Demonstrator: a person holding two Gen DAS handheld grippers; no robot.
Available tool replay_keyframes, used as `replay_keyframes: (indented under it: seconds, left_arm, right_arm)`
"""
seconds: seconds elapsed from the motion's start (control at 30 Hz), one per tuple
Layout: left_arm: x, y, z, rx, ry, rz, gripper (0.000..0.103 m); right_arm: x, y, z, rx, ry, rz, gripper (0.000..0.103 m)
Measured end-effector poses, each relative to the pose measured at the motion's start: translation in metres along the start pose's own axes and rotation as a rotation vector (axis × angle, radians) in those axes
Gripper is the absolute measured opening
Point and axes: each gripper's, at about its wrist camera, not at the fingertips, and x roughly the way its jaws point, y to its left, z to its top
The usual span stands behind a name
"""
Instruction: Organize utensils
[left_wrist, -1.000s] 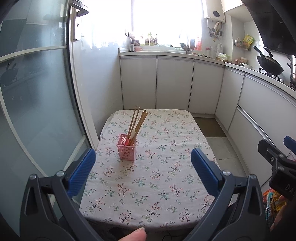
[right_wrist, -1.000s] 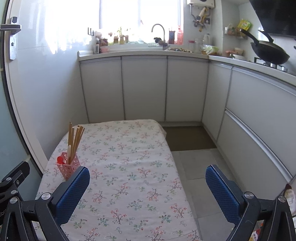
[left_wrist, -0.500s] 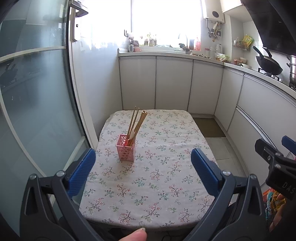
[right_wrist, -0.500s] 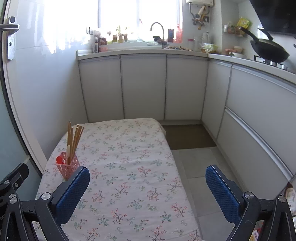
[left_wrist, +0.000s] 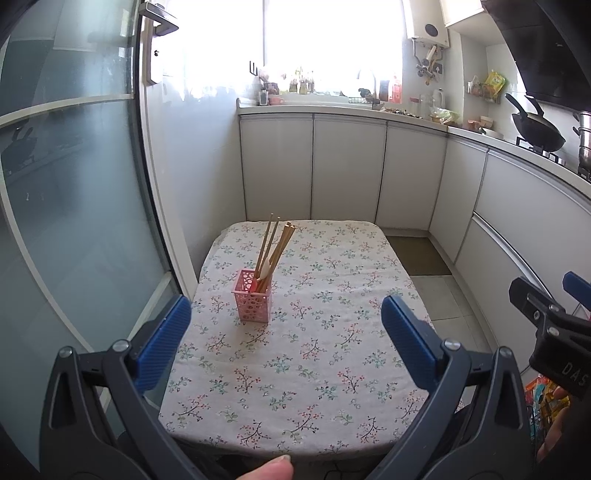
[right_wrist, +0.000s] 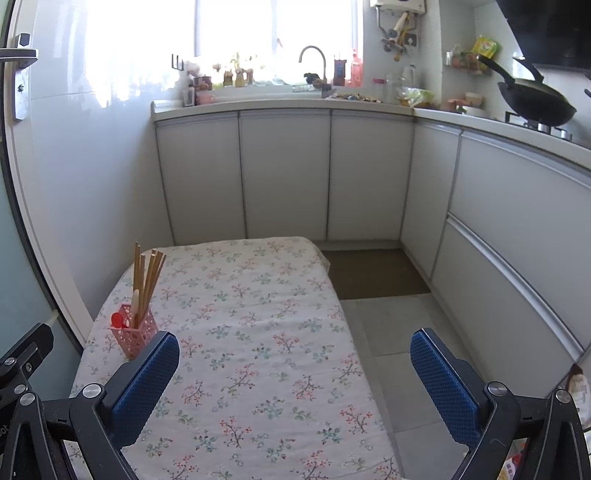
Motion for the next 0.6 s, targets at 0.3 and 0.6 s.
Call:
replay_keyframes:
  seconds: [0.3,0.6]
  left_arm:
    - [-0.0003,0.0014,0.0003,-0.001,0.002,-0.001,0.102]
    - [-0.0014,0.0012,0.0004,-0.001,0.000,-0.002,0.102]
  right_arm:
    - [-0.0004,0.0010,0.0001,-0.001,0.000,-0.002,0.103]
    - [-0.0007,0.0015,0.0011,-0.004,0.000,0.001,0.103]
